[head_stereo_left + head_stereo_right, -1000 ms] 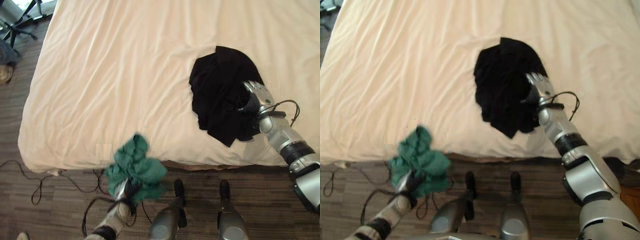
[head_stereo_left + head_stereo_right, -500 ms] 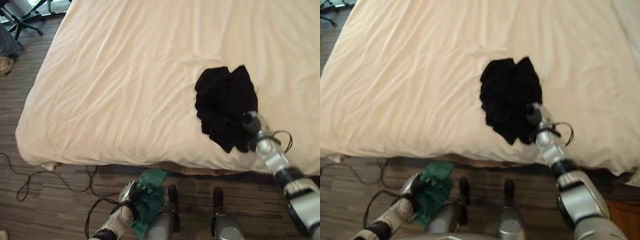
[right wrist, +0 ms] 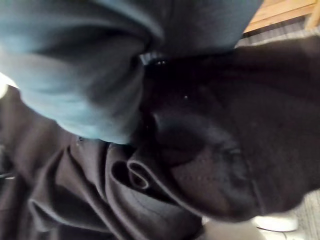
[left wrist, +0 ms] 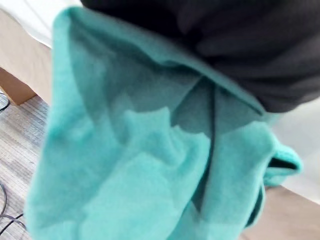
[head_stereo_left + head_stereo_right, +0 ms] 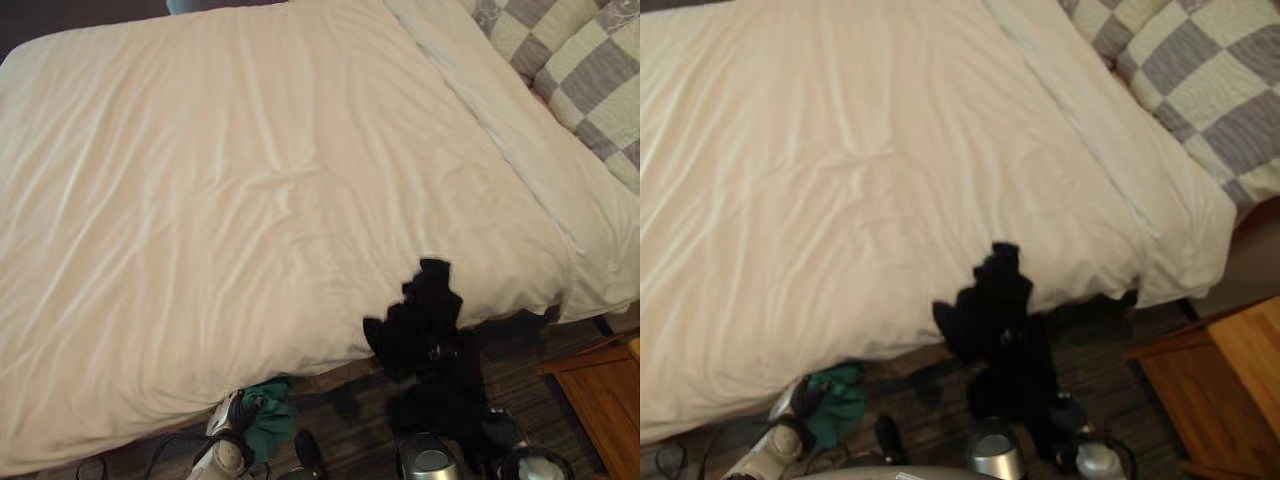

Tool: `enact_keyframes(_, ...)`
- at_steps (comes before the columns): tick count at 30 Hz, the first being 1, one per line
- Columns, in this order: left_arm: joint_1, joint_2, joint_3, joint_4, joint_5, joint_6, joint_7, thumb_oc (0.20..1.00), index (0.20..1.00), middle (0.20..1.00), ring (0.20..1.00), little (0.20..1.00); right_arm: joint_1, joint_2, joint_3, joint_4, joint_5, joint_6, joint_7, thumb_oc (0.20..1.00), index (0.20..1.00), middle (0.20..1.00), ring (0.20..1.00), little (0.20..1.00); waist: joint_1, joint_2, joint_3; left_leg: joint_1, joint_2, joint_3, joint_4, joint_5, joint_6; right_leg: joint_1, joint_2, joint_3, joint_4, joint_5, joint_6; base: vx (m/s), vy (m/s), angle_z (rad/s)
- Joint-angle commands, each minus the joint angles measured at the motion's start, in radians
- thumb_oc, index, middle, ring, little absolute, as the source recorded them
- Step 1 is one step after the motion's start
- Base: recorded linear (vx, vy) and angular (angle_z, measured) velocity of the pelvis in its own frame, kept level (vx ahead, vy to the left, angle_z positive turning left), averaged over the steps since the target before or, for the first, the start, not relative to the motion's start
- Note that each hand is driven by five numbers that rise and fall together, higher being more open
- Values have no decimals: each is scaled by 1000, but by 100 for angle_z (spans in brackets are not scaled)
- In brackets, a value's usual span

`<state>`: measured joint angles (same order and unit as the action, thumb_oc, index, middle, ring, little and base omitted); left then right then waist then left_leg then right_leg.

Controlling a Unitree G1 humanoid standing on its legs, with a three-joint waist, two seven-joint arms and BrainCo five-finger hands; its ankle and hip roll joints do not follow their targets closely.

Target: Tidy up the quilt and then pick up the clothes from the bed and put them into the laundry hamper.

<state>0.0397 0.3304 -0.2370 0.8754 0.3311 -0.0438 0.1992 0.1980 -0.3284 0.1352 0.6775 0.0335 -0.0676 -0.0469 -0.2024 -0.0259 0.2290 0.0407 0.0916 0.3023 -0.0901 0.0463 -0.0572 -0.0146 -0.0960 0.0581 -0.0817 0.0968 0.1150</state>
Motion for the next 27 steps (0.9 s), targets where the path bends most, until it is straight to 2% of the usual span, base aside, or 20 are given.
enact_keyframes(1,-11,16,0,31,-14,-17,24,200,200,200,200,200,-90,24,-2,58,34,-28,-30,200,200,200,200,200,21,-22,-43,41,35,16,3,-86,-36,-39,-51,-17,64,-101,80,0,0,0)
enact_keyframes(5,-24,6,-2,56,-28,-14,32,200,200,200,200,200,-131,32,26,120,20,-20,-36,200,200,200,200,200,34,-15,-46,44,34,-3,3,-85,-35,-30,-52,-26,74,-114,72,2,-14,2)
enact_keyframes(8,-30,-8,8,63,-70,-18,39,200,200,200,200,200,-174,33,78,129,-16,-19,-33,200,200,200,200,200,61,-6,-41,40,35,-30,3,-77,-36,-23,-49,-42,81,-127,60,-18,-86,15)
enact_keyframes(12,-35,-49,64,68,-232,-38,66,200,200,200,200,200,-276,36,179,146,-76,-17,-30,200,200,200,200,200,123,20,-18,6,34,-94,3,-50,-38,-12,-45,-93,74,-146,45,-62,-113,31)
enact_keyframes(13,-35,-49,65,68,-232,-38,66,200,200,200,200,200,-276,36,179,146,-76,-18,-30,200,200,200,200,200,123,20,-20,2,35,-94,3,-48,-39,-16,-44,-93,74,-144,44,-91,-84,28)
enact_keyframes(15,-37,-74,85,44,-315,-54,88,200,200,200,200,200,-334,32,229,151,-110,-12,-34,200,200,200,200,200,170,34,7,-37,24,-152,3,-16,-42,-15,-43,-131,64,-148,37,-234,-107,67)
enact_keyframes(16,-55,-101,75,-9,-405,-68,93,200,200,200,200,200,-345,4,228,164,-147,-10,-71,200,200,200,200,200,229,47,22,-106,17,-139,21,12,-59,6,-88,-285,45,-157,43,-368,-103,69)
enact_keyframes(17,-63,-111,74,-24,-434,-70,81,200,200,200,200,200,-346,-1,218,186,-157,-2,-88,200,200,200,200,200,239,50,23,-110,37,-59,50,9,-59,16,-114,-361,49,-156,45,-323,-69,103)
enact_keyframes(18,-67,-114,82,-21,-455,-69,74,200,200,200,200,200,-347,-1,205,217,-154,11,-98,200,200,200,200,200,243,46,22,-92,65,12,94,-24,-63,45,-137,-423,60,-170,50,-161,-7,201)
enact_keyframes(19,-68,-114,95,-14,-469,-68,70,200,200,200,200,200,-339,-1,186,233,-148,21,-103,200,200,200,200,200,247,39,17,-81,88,63,135,-36,-59,59,-153,-469,72,-168,43,-120,49,374)
enact_keyframes(21,-60,-112,110,9,-483,-61,55,200,200,200,200,200,-307,4,145,266,-139,36,-113,200,200,200,200,200,246,27,3,-63,142,88,219,-62,-62,107,-180,-566,109,-179,28,-83,135,315)
enact_keyframes(23,-47,-111,130,37,-467,-52,51,200,200,200,200,200,-275,6,102,298,-132,49,-120,200,200,200,200,200,246,17,-19,-30,195,123,224,-54,-69,134,-207,-638,138,-181,28,-6,239,188)
enact_keyframes(24,-38,-113,139,55,-462,-44,46,200,200,200,200,200,-252,9,77,307,-127,55,-128,200,200,200,200,200,249,21,-38,-13,202,140,198,-48,-75,145,-216,-683,149,-178,35,57,317,213)
enact_keyframes(25,-29,-114,139,62,-453,-39,43,200,200,200,200,200,-233,14,64,314,-130,59,-124,200,200,200,200,200,253,21,-50,-10,182,115,178,-53,-72,148,-228,-692,180,-177,41,71,396,191)
enact_keyframes(26,-31,-109,137,71,-445,-33,38,200,200,200,200,200,-220,16,41,323,-128,58,-140,200,200,200,200,200,264,19,-55,-13,154,97,157,-63,-60,132,-269,-719,261,-161,48,62,464,162)
enact_keyframes(27,-38,-102,134,71,-440,-28,36,200,200,200,200,200,-212,22,23,320,-122,64,-151,200,200,200,200,200,260,7,-46,-20,115,67,142,-78,-37,104,-333,-728,370,-135,63,12,410,172)
